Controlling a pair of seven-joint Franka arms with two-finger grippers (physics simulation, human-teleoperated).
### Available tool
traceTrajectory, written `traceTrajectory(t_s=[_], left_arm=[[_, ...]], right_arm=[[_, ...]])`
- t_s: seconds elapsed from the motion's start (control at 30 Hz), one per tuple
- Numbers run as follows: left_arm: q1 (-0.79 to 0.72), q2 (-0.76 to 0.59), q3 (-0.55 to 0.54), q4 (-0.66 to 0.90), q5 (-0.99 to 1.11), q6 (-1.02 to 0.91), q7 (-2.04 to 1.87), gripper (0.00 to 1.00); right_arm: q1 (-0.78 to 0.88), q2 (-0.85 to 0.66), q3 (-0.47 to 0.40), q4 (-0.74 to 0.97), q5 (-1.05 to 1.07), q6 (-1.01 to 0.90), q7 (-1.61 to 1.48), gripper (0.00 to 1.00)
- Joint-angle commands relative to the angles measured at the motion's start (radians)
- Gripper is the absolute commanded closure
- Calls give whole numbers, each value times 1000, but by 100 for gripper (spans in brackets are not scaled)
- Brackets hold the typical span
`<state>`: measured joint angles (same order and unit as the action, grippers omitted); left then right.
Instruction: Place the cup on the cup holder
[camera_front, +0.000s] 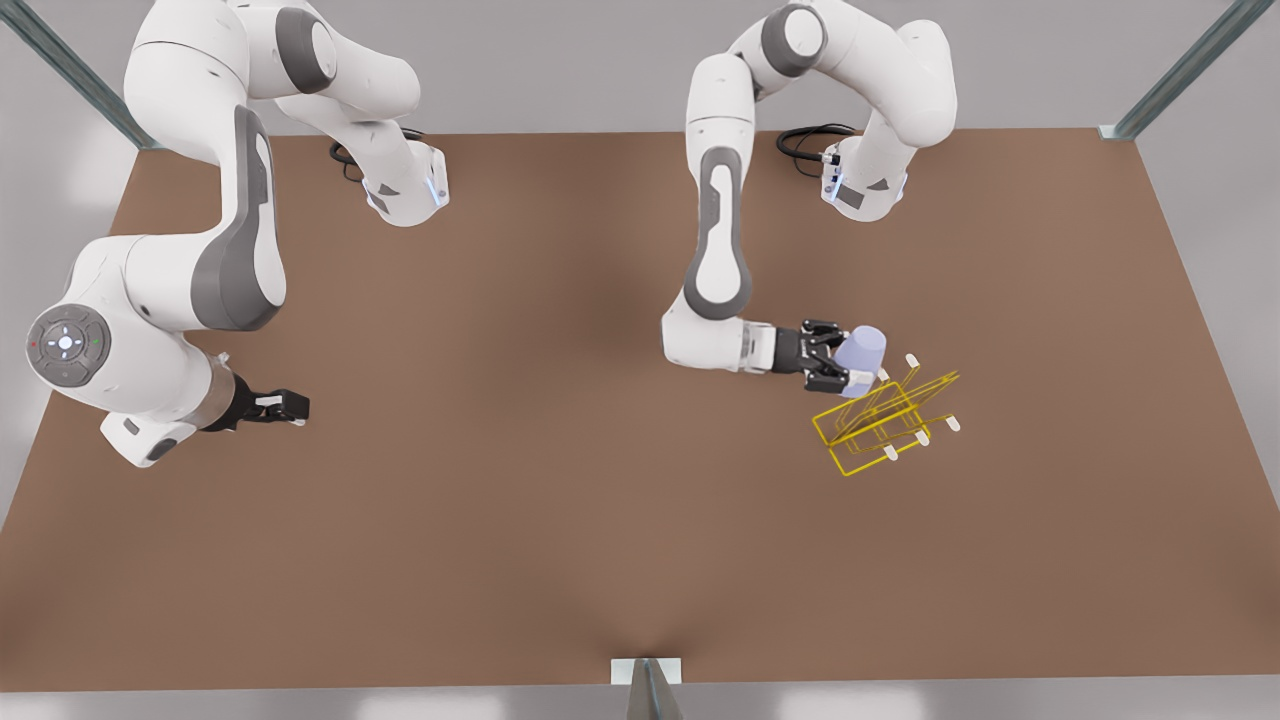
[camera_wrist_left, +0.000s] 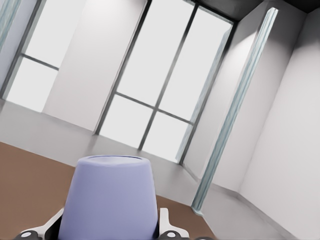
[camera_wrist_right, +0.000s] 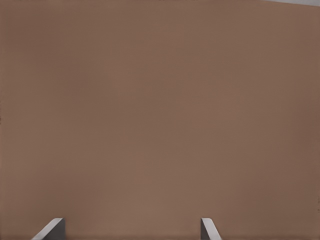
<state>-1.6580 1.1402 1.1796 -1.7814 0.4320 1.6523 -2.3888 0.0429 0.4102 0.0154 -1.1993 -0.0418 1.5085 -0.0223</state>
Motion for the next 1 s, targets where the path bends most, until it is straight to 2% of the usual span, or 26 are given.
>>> traceTrajectory(t_s=[0.0, 0.07, 0.2, 0.4, 0.47, 0.6, 0.8, 0.97], left_arm=[[1, -2, -3, 7, -9, 23, 42, 25], [3, -36, -57, -3, -7, 20, 121, 25], [4, -27, -75, -3, 5, 23, 362, 25], [33, -27, -74, 23, 5, 24, 353, 25], [83, -19, -75, 93, -6, 23, 318, 25], [129, -17, -86, 91, -6, 23, 277, 25], [90, -27, -86, -32, 2, 49, 244, 25], [72, -28, -86, -49, -7, 69, 252, 25]], right_arm=[[0, -1, 0, 0, 0, -1, 5, 0], [0, -1, 0, 0, 0, -1, 5, 0], [0, -1, 0, 0, 0, -1, 5, 0], [-1, -1, 0, -2, 0, -1, 4, 0], [-6, -1, 0, -2, 0, 1, 2, 0], [-12, -1, 0, 0, -1, 1, 2, 0], [-15, -1, 0, -5, -6, -1, 2, 0], [-15, 2, 0, -8, -6, 1, 2, 0]])
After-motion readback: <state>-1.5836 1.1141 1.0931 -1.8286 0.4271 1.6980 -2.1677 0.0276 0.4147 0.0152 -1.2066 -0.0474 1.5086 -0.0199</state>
